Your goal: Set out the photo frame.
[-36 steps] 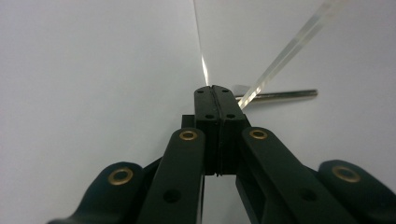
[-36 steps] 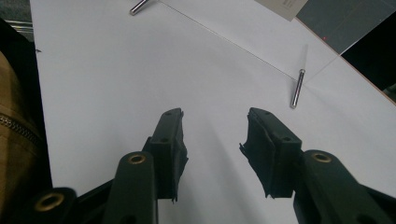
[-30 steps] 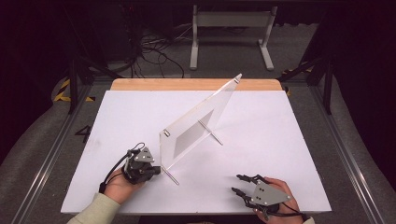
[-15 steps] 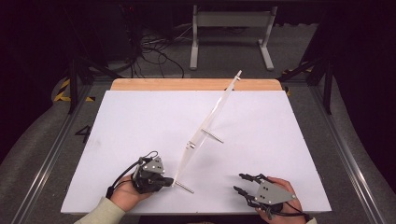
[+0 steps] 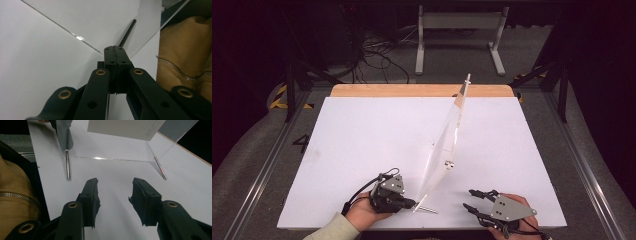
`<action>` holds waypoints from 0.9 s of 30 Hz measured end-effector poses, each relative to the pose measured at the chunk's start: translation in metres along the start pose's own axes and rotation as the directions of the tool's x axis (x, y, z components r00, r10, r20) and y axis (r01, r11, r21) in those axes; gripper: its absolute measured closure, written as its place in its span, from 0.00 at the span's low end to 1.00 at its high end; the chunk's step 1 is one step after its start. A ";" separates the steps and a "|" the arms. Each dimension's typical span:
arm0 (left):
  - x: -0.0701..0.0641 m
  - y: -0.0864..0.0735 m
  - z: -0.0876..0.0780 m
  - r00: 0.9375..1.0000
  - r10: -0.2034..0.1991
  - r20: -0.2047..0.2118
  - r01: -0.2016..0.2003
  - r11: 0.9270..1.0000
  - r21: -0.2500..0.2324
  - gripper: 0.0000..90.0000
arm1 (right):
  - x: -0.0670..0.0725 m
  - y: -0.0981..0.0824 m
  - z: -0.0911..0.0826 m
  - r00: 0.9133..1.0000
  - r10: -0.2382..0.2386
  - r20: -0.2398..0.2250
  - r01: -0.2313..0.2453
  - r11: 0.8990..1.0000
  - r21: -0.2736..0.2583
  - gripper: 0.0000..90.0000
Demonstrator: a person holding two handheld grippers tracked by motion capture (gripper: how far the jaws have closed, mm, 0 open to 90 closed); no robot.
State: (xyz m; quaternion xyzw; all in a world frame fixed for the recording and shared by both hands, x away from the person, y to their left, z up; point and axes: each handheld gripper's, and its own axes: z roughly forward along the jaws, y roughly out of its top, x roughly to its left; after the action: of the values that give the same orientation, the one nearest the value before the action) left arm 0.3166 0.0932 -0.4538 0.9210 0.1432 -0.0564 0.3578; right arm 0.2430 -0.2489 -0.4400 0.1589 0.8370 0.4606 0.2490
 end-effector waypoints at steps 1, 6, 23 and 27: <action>-0.001 0.001 0.003 1.000 -0.001 0.016 0.001 1.000 0.005 1.00 | 0.000 0.000 -0.001 1.000 0.005 -0.002 -0.005 1.000 -0.001 0.62; -0.008 0.014 0.019 0.997 0.054 0.052 -0.056 0.998 0.019 1.00 | 0.001 -0.002 -0.005 1.000 0.026 -0.008 -0.027 1.000 -0.010 0.62; -0.032 0.070 0.070 0.970 0.180 0.162 -0.191 0.980 0.052 1.00 | 0.002 -0.002 -0.035 0.980 0.185 -0.070 -0.191 0.978 -0.088 0.58; -0.034 0.084 0.082 0.965 0.192 0.181 -0.204 0.977 0.052 1.00 | 0.001 -0.006 -0.051 0.970 0.235 -0.063 -0.241 0.965 -0.107 0.58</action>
State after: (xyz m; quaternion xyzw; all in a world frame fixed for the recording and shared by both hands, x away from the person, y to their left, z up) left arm 0.3098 -0.0289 -0.4530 0.9342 0.0162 -0.1060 0.3403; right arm 0.2133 -0.2869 -0.4228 0.2323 0.7900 0.5381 0.1800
